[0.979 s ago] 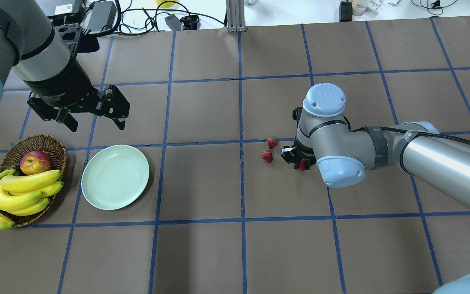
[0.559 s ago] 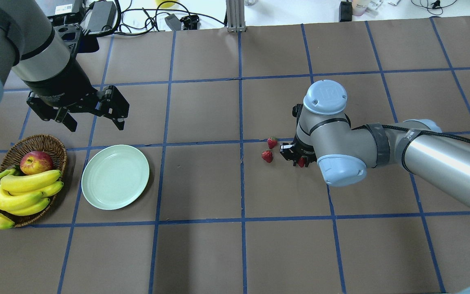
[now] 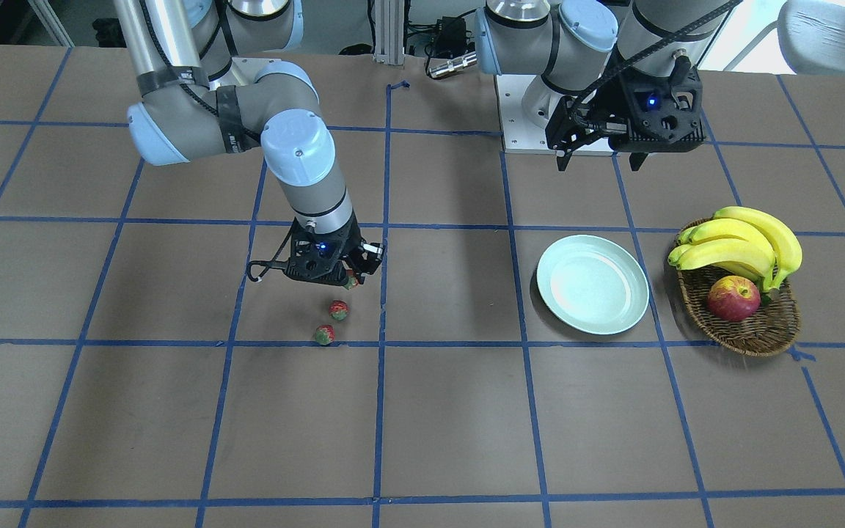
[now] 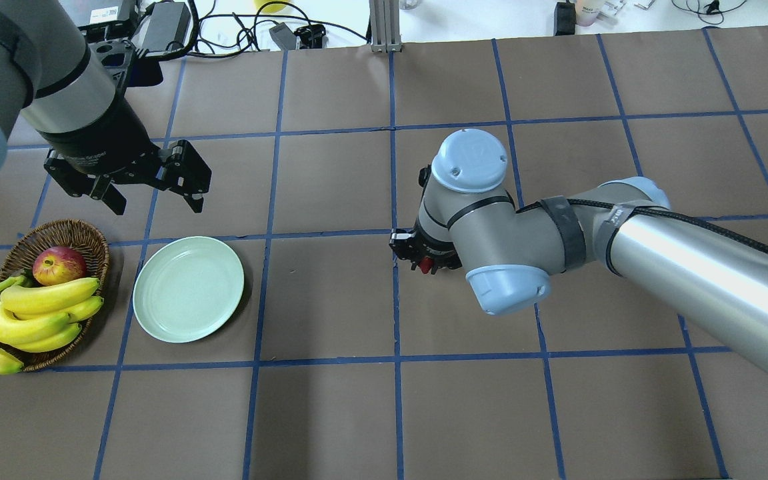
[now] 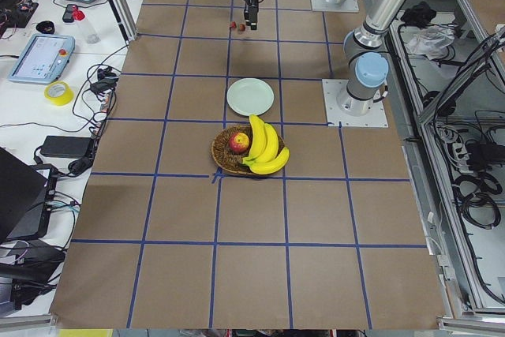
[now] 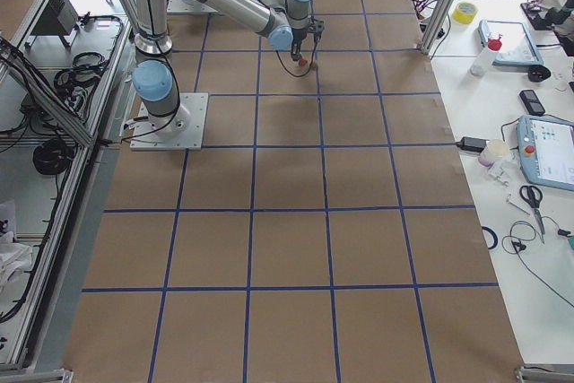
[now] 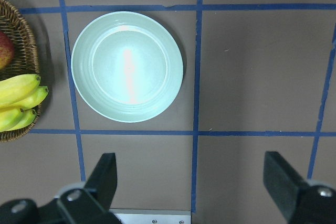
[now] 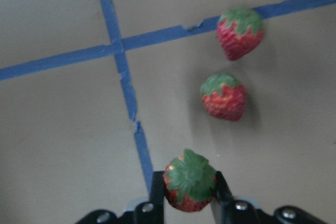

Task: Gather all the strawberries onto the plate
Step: 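Carry the strawberry toward the plate and release it on the table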

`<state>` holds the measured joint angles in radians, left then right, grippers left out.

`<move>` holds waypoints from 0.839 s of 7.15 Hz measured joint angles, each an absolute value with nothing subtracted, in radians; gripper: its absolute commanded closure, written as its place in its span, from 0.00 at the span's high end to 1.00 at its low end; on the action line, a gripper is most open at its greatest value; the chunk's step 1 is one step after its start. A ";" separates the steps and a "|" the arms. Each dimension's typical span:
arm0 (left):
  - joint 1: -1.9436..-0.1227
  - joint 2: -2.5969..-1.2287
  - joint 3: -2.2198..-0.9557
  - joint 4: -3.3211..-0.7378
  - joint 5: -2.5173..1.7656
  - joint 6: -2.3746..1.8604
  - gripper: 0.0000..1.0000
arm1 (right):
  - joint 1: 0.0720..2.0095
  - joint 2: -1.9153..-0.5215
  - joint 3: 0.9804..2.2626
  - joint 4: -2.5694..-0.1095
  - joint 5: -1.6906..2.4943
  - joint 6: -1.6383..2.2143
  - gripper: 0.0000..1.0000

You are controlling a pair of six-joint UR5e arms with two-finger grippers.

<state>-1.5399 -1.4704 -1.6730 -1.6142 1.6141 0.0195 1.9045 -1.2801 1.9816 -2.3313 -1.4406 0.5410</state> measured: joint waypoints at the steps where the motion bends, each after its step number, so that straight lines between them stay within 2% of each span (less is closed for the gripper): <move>1: -1.540 -1.471 -1.673 -1.614 1.615 0.020 1.00 | 1.950 -1.254 1.967 -2.352 -1.426 0.592 0.00; 2: -1.540 -1.471 -1.673 -1.614 1.615 0.020 1.00 | 1.990 -1.211 1.942 -2.384 -1.416 0.628 0.00; 3: -1.540 -1.472 -1.674 -1.613 1.615 0.021 1.00 | 2.012 -1.174 1.919 -2.401 -1.417 0.643 0.18; 4: -1.539 -1.472 -1.676 -1.612 1.615 0.022 1.00 | 2.022 -1.156 1.908 -2.408 -1.422 0.647 0.69; 5: -1.539 -1.472 -1.677 -1.612 1.616 0.022 1.00 | 2.025 -1.148 1.906 -2.409 -1.435 0.648 1.00; 6: -1.539 -1.473 -1.678 -1.612 1.616 0.022 1.00 | 2.026 -1.144 1.906 -2.408 -1.448 0.649 1.00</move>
